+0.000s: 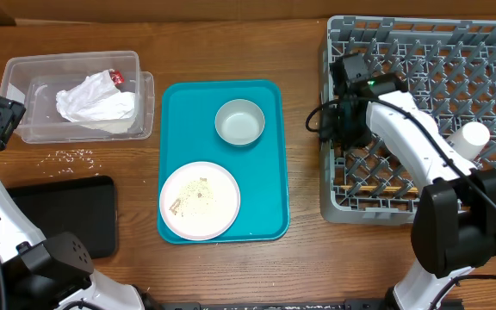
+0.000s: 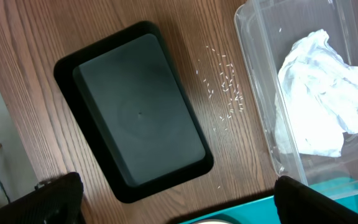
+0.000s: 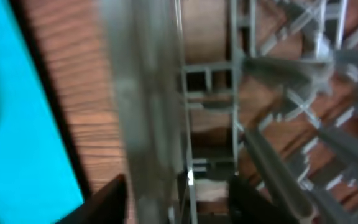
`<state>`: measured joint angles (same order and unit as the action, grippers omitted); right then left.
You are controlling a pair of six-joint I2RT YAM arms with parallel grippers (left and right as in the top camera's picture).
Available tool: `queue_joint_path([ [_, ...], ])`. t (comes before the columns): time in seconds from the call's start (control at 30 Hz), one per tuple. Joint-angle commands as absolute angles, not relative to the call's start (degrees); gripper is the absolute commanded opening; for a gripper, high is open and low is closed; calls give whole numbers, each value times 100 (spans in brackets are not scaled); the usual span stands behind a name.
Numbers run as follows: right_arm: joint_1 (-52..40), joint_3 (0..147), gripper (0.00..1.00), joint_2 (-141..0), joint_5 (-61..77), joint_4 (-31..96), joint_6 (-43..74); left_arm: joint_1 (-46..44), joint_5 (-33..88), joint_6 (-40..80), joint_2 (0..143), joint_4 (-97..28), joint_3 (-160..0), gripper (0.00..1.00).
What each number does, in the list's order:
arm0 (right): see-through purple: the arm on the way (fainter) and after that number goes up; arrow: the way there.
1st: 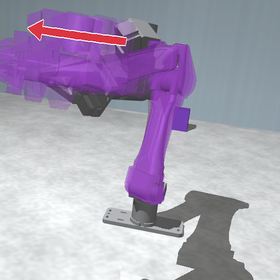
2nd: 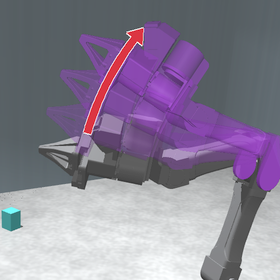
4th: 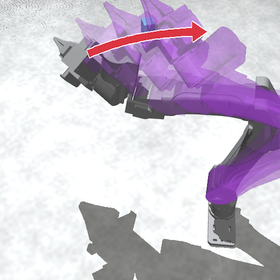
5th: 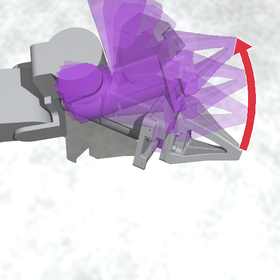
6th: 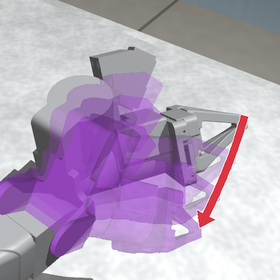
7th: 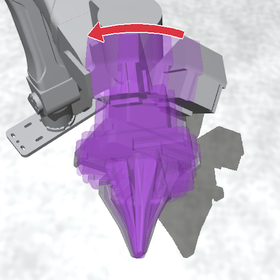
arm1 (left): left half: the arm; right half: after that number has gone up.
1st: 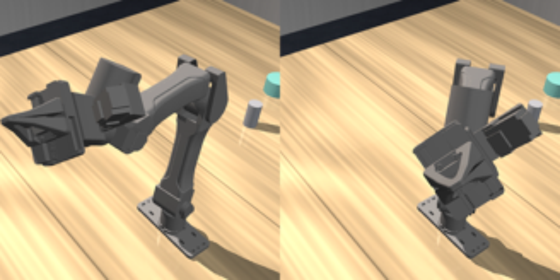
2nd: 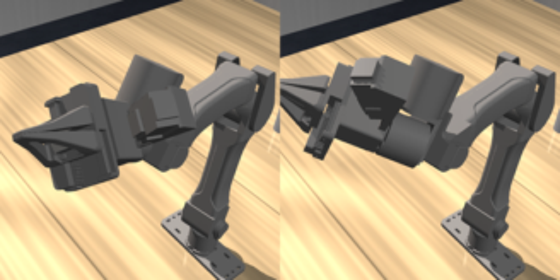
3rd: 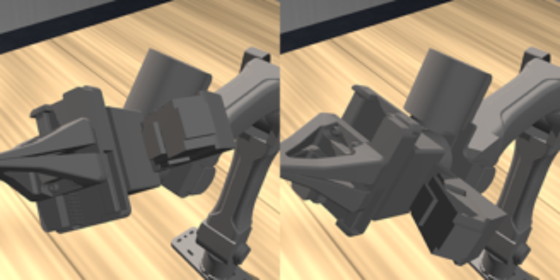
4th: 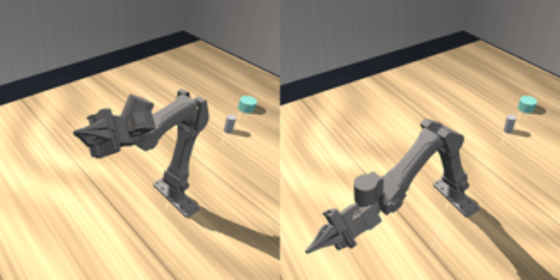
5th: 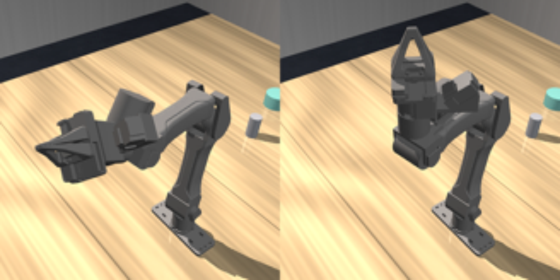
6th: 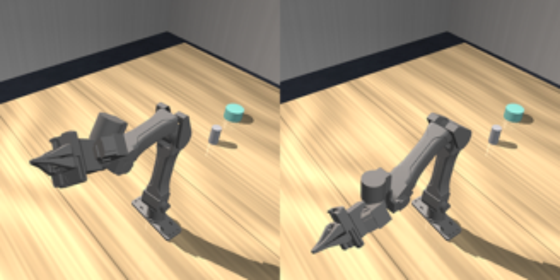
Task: Sort waste into correct bins and load items into the dishwasher
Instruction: 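Move the right gripper over the teal tray to the white saucer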
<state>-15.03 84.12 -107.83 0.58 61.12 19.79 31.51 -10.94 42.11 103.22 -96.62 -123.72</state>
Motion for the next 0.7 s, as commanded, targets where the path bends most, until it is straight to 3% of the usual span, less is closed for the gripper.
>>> queue_joint_path([
  [0.0,-1505,8324,39,-10654,97,6217,2064,3148,-1092,4331,10377,-9664,-12372,100],
  [0.27,-1522,8326,35,-10652,572,6816,2064,3148,-1090,4331,10377,-9664,-12372,100],
  [0.5,-1542,8326,17,-10652,832,7306,2062,3148,-1090,4331,10377,-9664,-12372,100],
  [0.67,-1542,8326,18,-10652,873,7454,2064,3148,-1090,4331,10377,-9664,-12372,100],
])
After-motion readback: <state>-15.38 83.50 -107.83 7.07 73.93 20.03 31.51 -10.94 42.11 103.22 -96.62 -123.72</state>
